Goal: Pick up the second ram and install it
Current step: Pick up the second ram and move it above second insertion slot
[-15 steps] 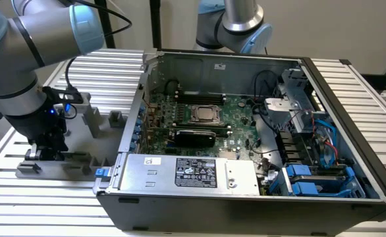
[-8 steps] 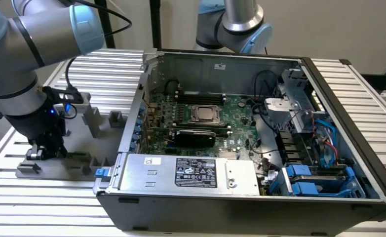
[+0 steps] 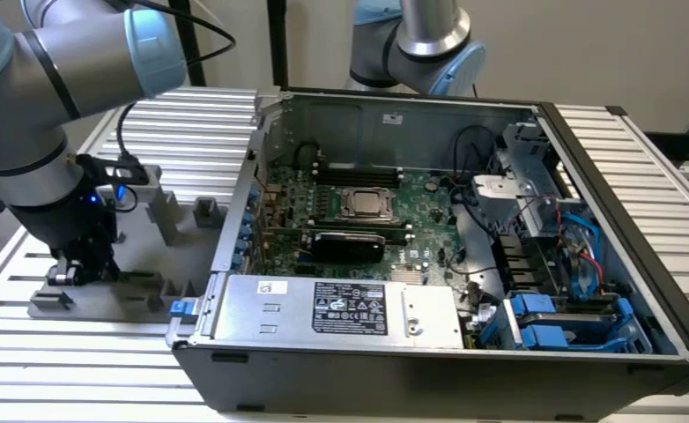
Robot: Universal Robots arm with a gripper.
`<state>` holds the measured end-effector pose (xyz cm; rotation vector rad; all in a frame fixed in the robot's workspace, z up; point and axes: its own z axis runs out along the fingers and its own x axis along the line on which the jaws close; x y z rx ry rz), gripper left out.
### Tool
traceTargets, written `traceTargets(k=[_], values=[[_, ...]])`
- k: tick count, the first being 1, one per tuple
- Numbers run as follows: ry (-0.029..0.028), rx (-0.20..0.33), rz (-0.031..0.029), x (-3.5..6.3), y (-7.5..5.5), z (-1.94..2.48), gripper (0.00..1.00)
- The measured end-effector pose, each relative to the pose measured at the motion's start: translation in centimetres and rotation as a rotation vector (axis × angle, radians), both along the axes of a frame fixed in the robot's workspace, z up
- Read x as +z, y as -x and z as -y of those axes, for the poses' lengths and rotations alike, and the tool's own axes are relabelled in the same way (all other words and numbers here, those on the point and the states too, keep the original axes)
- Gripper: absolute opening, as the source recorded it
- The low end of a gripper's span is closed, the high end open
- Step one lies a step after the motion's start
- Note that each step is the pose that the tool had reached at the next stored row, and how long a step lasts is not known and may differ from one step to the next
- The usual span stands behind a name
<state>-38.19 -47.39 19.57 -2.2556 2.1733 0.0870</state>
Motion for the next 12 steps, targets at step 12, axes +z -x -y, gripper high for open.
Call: traceTargets(k=[12], values=[[0.0009,-0.03,0.0,0.0,-0.01,0.0,0.0]])
